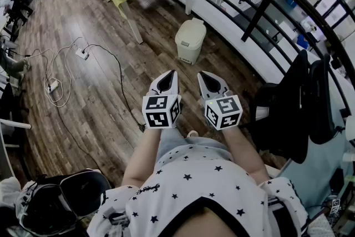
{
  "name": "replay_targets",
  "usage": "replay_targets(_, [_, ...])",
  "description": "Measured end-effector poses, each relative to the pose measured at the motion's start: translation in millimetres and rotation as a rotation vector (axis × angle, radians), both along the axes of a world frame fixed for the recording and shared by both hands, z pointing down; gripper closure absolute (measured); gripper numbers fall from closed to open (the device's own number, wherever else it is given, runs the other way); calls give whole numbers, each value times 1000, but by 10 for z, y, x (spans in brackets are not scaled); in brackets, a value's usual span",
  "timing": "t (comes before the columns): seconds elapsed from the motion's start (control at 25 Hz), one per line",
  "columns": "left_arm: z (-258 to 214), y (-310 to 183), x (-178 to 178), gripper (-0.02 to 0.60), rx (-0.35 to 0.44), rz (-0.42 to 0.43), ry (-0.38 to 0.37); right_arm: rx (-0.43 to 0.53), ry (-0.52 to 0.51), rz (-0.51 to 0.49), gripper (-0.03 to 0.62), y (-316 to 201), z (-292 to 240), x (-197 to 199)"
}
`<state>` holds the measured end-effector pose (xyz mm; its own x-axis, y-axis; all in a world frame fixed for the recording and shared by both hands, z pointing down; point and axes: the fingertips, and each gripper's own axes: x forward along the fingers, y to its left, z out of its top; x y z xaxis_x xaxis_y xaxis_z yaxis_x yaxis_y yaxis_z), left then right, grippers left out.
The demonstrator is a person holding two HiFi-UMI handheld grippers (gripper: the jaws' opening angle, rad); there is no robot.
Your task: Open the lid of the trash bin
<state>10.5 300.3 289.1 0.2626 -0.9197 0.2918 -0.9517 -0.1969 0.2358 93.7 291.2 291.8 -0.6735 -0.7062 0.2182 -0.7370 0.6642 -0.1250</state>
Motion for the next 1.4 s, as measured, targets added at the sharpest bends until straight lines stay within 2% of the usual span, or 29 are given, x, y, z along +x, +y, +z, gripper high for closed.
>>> replay_targets(0.24, [10, 87, 63, 571, -1, -4, -27, -11, -33, -5, 602, 95, 4, 53])
replay_targets(0.8, [82, -54, 141, 571, -21, -14, -6, -56, -105, 4, 600, -114, 24, 172])
replay_targets(1.04, [107, -360, 79, 571, -32, -14, -15, -67, -121, 11, 600, -403, 29, 112])
replay_targets(1.4, [192, -1104, -198, 571, -44, -4, -28, -66, -97, 19, 600, -1178, 76, -160])
